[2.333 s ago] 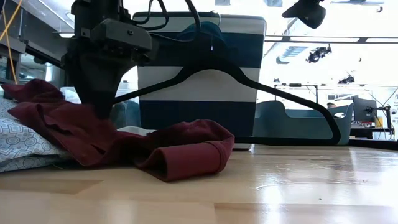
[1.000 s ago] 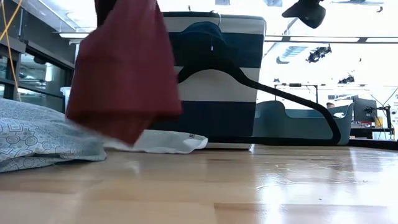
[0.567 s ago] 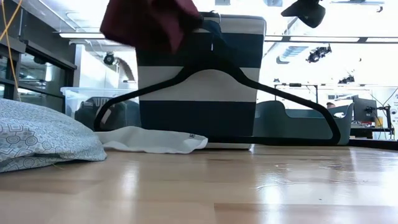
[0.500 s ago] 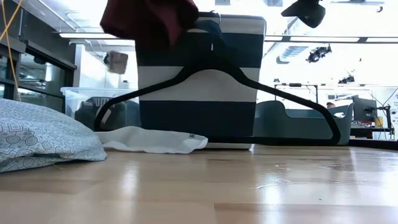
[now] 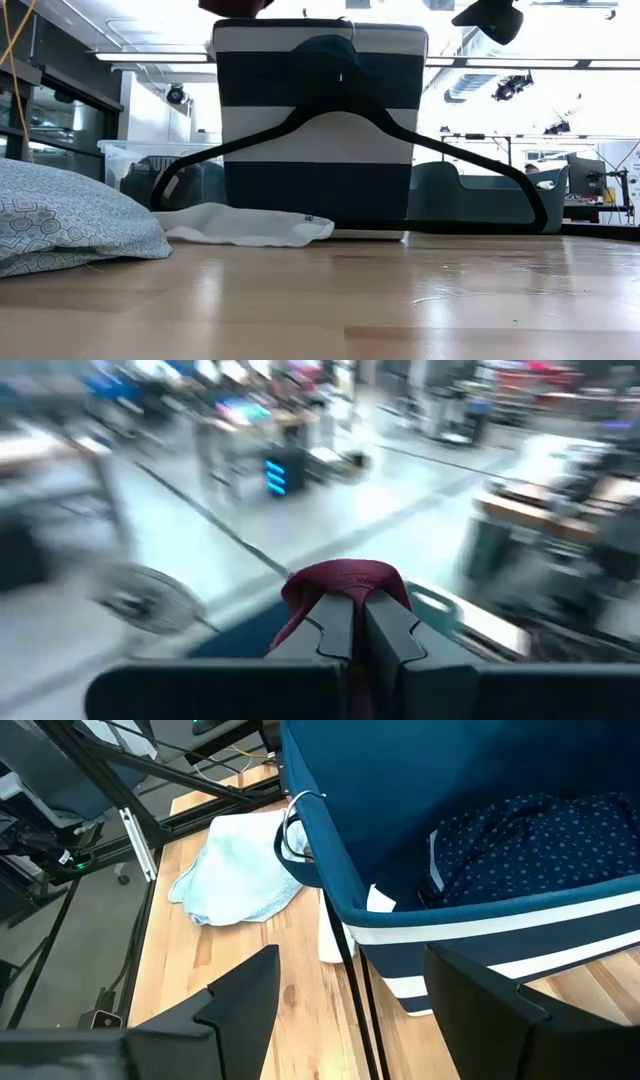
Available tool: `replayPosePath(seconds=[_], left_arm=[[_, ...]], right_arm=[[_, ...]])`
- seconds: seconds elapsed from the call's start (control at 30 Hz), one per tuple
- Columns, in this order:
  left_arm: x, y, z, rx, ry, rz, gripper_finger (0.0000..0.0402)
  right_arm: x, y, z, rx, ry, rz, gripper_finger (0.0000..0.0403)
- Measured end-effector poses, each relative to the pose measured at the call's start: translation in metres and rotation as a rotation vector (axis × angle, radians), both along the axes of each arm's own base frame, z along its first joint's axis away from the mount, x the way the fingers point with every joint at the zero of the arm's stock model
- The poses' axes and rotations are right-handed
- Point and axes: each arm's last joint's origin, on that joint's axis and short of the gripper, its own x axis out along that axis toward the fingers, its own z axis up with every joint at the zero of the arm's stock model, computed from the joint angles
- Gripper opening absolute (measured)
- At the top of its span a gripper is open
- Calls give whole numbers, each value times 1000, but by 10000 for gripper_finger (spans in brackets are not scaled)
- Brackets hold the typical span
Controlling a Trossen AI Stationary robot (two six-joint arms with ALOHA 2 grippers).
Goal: Pick & Place Cloths
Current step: Put the red underwear into the transparent bin
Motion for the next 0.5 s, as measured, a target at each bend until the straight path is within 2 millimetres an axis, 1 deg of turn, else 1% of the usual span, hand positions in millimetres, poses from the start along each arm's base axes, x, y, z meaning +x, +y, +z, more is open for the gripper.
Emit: replayPosePath(seconds=[0.13, 0.2, 0.33, 0.5], left_arm=[[-5, 5, 2, 102, 50, 182, 0], [-6, 10, 3, 131, 76, 258, 0], [-5, 23, 1, 144, 125, 309, 0], [-3, 48, -6, 133, 205, 377, 0]], right_arm=[[0, 0, 0, 0, 0, 0, 237], [0, 0, 0, 0, 0, 0, 237], [0, 0, 0, 0, 0, 0, 237], [0, 0, 0, 0, 0, 0, 237]])
